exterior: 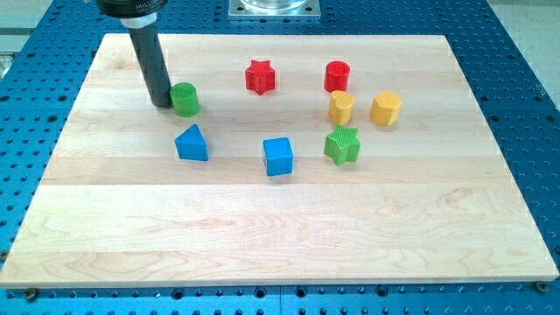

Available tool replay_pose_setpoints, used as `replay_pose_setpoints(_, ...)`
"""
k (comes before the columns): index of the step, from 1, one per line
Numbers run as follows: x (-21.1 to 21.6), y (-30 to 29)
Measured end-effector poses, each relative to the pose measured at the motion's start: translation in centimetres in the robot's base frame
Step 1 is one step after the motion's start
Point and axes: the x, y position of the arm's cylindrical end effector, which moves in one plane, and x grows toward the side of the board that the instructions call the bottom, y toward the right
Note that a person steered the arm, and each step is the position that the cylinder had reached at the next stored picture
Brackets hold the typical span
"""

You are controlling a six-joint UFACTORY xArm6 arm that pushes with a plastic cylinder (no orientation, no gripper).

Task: Move the blue cube to the left of the green star

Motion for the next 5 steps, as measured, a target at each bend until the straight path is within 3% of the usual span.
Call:
replay_pose_setpoints(2,11.3,-0.7)
replay_pose_setpoints(3,17.4,2.4)
replay_pose_setpoints(5,12.3,10.7)
